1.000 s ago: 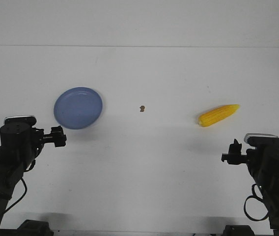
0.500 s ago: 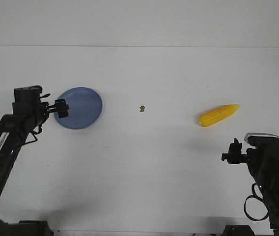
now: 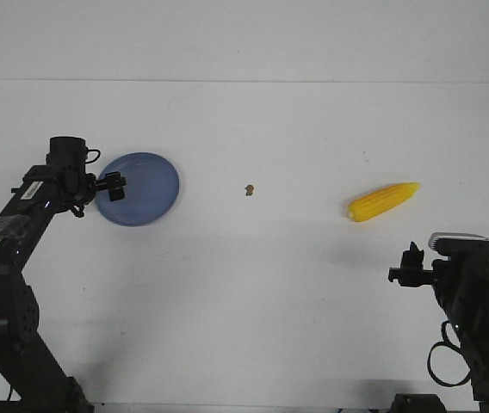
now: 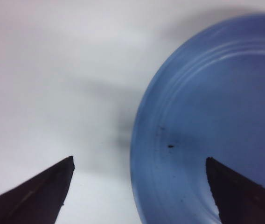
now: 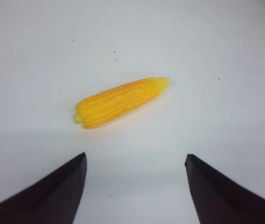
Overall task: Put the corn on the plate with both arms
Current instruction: 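Reach the left gripper to the rim of the blue plate nearest it, then push the blue plate with the left gripper toward the table center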
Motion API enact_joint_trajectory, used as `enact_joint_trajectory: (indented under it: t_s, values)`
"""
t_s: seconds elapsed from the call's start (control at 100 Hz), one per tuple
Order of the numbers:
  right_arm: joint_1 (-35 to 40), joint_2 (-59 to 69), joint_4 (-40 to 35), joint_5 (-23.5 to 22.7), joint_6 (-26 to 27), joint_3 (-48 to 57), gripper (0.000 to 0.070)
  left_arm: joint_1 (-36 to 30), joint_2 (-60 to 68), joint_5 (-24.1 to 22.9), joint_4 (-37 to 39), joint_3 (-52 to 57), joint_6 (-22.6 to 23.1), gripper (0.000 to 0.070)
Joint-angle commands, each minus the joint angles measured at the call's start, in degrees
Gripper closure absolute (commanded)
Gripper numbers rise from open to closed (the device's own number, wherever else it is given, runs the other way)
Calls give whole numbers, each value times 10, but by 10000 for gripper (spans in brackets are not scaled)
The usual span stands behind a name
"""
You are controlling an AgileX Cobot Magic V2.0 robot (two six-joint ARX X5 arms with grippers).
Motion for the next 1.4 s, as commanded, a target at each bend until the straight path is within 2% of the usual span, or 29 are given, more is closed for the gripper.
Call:
enact_joint_trajectory:
  t_s: [0.0,0.11,0.15,0.21,0.3,0.45,0.73,0.92,1.11,1.39]
  values:
    - [0,3,5,0,4,12,251,2,24,16,2,12,-4,119]
    - [0,3,5,0,4,12,251,4,40,31,6,12,-5,124]
    - [0,3,5,0,4,12,251,4,42,31,7,12,-5,149]
    - [0,3,5,0,4,12,251,4,42,31,9,12,-5,315]
    - [0,3,5,0,4,12,251,4,42,31,12,12,-5,700]
    - [0,3,5,0,4,12,251,5,37,49,14,12,-5,693]
    - [0,3,6,0,4,12,251,0,-41,195,9,12,-10,694]
    - [0,3,6,0,4,12,251,-31,-116,253,-24,9,-9,694]
    - [0,3,6,0,4,12,251,-100,-188,266,-25,-58,-9,694]
    - [0,3,6,0,14,12,251,-203,-238,274,70,-222,-61,694]
